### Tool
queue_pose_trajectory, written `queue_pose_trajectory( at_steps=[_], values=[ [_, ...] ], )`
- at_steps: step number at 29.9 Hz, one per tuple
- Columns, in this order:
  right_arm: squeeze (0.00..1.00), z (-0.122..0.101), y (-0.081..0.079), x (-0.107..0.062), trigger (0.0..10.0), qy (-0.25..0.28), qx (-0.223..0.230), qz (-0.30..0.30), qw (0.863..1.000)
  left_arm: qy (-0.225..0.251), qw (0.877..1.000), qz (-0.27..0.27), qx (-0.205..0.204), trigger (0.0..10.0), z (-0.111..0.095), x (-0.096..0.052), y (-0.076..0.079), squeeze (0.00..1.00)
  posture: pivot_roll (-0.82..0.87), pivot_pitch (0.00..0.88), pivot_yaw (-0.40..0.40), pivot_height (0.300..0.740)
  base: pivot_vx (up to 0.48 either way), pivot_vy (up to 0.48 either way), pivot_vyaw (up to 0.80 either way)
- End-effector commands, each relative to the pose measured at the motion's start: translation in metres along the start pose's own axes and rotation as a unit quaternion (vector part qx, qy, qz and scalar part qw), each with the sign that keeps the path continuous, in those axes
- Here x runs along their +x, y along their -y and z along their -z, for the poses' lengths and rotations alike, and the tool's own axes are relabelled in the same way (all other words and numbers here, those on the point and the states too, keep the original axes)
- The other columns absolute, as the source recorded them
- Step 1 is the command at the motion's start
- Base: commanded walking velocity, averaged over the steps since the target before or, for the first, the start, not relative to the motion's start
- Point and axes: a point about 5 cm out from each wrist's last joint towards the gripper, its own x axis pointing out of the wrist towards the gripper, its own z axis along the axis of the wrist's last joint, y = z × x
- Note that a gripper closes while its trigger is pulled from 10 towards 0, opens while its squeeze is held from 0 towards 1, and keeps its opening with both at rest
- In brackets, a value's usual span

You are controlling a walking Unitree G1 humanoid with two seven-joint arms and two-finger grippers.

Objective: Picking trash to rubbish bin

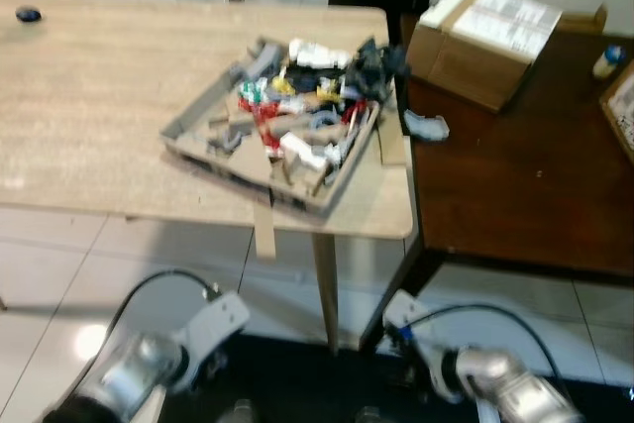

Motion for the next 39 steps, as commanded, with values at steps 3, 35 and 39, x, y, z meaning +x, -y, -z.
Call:
queue_pose_trajectory(
  at_steps=[3,35,39],
  values=[
    [0.00,0.014,0.009,0.010,10.0,-0.007,0.060,0.082,0.995,0.024,0.995,-0.077,-0.058,0.0,0.003,0.011,-0.009,0.00,0.07,0.152,0.017,0.740,0.000,0.000,0.00],
    [0.00,0.097,-0.036,0.029,10.0,-0.080,0.356,0.235,0.901,0.010,0.952,-0.194,-0.237,10.0,0.045,0.029,0.001,0.00,0.05,0.150,0.036,0.740,0.000,0.000,-0.06],
    [0.00,0.100,-0.037,0.028,10.0,-0.086,0.360,0.245,0.896,0.023,0.945,-0.223,-0.238,10.0,0.043,0.028,-0.001,0.00,0.05,0.151,0.034,0.740,0.000,0.000,-0.80]
  ],
)
